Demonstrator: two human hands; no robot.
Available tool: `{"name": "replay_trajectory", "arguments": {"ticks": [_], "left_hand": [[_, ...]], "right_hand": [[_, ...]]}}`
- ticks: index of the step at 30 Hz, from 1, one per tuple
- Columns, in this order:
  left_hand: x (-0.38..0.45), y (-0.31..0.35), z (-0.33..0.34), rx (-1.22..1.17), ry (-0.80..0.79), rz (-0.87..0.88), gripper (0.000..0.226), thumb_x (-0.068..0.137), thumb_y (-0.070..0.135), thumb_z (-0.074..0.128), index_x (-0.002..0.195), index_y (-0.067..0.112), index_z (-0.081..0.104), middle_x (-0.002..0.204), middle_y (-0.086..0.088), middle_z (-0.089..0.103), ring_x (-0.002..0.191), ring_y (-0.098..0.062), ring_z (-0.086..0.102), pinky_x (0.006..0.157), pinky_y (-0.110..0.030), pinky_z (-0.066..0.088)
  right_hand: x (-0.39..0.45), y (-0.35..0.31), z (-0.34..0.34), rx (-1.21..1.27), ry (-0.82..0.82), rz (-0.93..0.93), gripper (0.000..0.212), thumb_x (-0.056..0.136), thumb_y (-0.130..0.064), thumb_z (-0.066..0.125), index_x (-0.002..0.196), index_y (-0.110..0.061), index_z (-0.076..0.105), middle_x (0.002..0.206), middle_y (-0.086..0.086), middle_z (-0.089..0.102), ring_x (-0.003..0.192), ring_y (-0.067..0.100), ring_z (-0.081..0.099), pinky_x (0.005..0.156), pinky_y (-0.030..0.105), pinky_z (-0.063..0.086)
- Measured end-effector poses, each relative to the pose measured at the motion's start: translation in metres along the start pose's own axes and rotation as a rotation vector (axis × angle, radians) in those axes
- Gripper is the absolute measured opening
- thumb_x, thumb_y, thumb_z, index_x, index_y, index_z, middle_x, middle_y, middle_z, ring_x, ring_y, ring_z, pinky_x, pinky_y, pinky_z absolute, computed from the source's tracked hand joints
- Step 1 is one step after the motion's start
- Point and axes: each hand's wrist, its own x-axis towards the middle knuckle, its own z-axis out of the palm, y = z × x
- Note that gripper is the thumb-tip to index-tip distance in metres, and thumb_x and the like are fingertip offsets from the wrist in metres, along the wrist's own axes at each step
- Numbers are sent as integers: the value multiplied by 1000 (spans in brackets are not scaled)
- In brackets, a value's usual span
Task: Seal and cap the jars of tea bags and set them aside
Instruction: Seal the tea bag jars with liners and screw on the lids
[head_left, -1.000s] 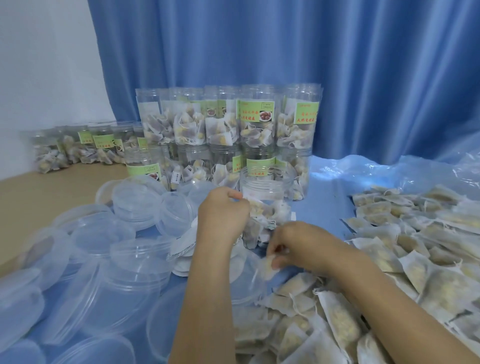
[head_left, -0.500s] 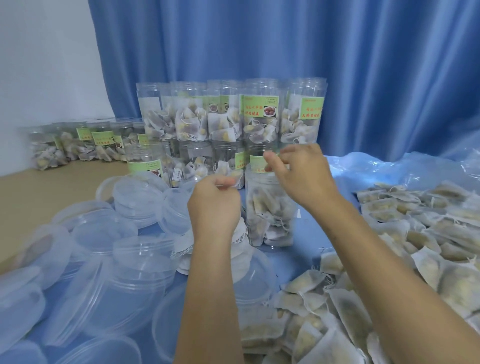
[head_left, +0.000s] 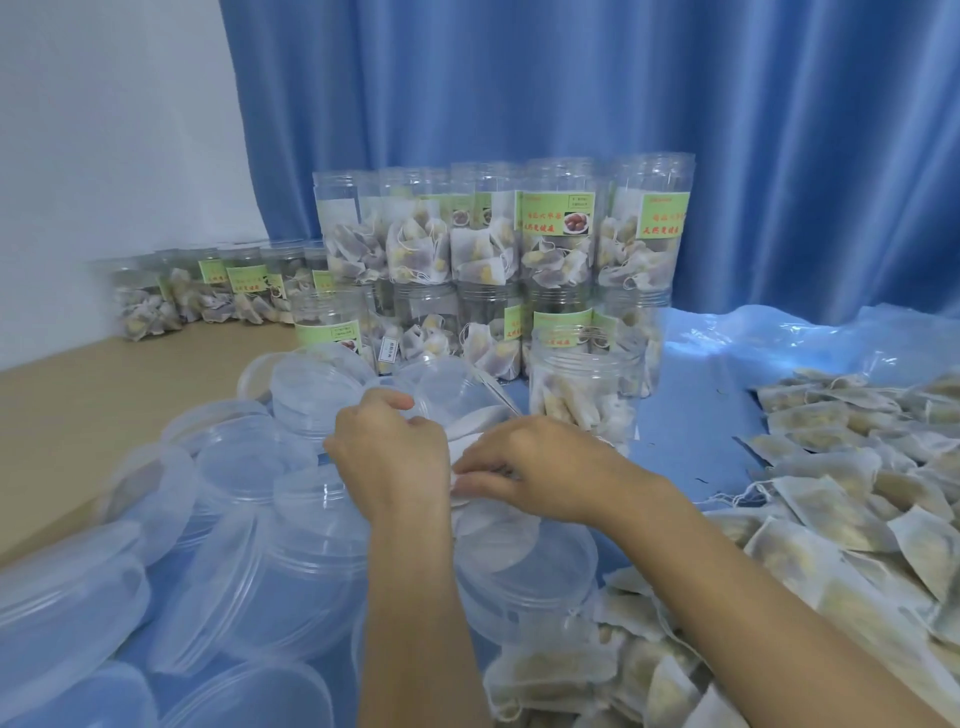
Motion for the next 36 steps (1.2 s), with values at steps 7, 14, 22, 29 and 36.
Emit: {"name": "replay_trajectory", "arguments": {"ticks": [7,14,22,29,36], "left_hand": [[0,-8,-11,630,-282,-178,33,84,17,46,116,15,53,137,-12,40,136,-34,19,114,-53,7],[4,-15,-21,548,-240,-117,28,91,18,46,117,12,55,127,-10,53,129,-30,34,112,-41,20],[13,1,-27,-152,11,-33,49,90,27,60,136,16,49,140,-7,50,129,-28,43,108,-36,32],[4,11,-21,-898,-92,-20,41,88,20,62,129,24,56,132,13,55,116,1,47,88,-7,34],[-1,18,-18,-769,-394,233,39,77,19,74,111,36,67,122,22,61,112,12,51,93,-14,42]], "right_hand": [[-2,-6,-4,-4,76,14,26,94,-36,49,112,-25,65,102,-3,69,99,15,60,84,34,48],[1,-10,7,-66,-32,89,50,88,-55,51,126,-24,58,122,-4,50,113,15,48,89,33,45],[1,-16,11,-240,197,-20,35,98,-32,40,94,-11,68,86,12,64,80,30,62,63,34,49],[1,-13,-5,235,703,357,23,87,-15,56,105,-14,71,78,1,73,73,19,67,75,26,50],[2,-21,-36,1321,718,346,14,89,-7,60,86,-14,72,70,2,72,67,12,68,67,25,57]]}}
